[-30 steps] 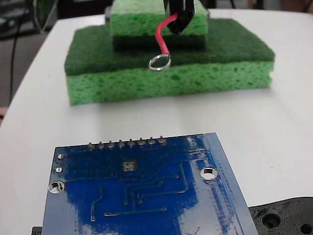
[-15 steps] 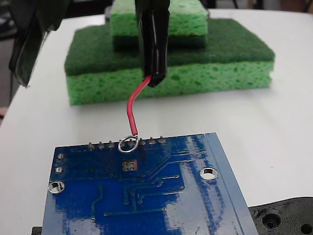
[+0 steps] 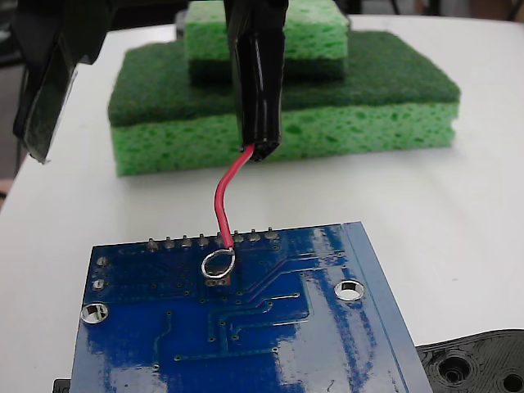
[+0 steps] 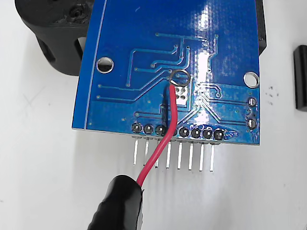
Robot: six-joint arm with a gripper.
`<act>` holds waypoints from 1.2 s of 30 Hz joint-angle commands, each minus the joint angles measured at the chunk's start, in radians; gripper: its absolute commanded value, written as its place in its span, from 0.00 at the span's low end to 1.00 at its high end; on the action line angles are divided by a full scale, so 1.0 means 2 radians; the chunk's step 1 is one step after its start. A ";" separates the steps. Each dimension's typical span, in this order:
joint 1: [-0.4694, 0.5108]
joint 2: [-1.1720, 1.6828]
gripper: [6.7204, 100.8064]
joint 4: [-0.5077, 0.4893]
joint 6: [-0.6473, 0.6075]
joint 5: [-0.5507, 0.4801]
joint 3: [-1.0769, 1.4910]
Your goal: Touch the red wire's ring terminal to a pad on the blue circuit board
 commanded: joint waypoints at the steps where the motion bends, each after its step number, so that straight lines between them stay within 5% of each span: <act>1: 0.000 0.001 0.99 -0.002 0.001 0.000 -0.001; 28: 0.002 0.010 0.99 -0.007 0.002 -0.004 0.008; 36: 0.006 0.080 0.99 0.030 0.000 -0.012 0.004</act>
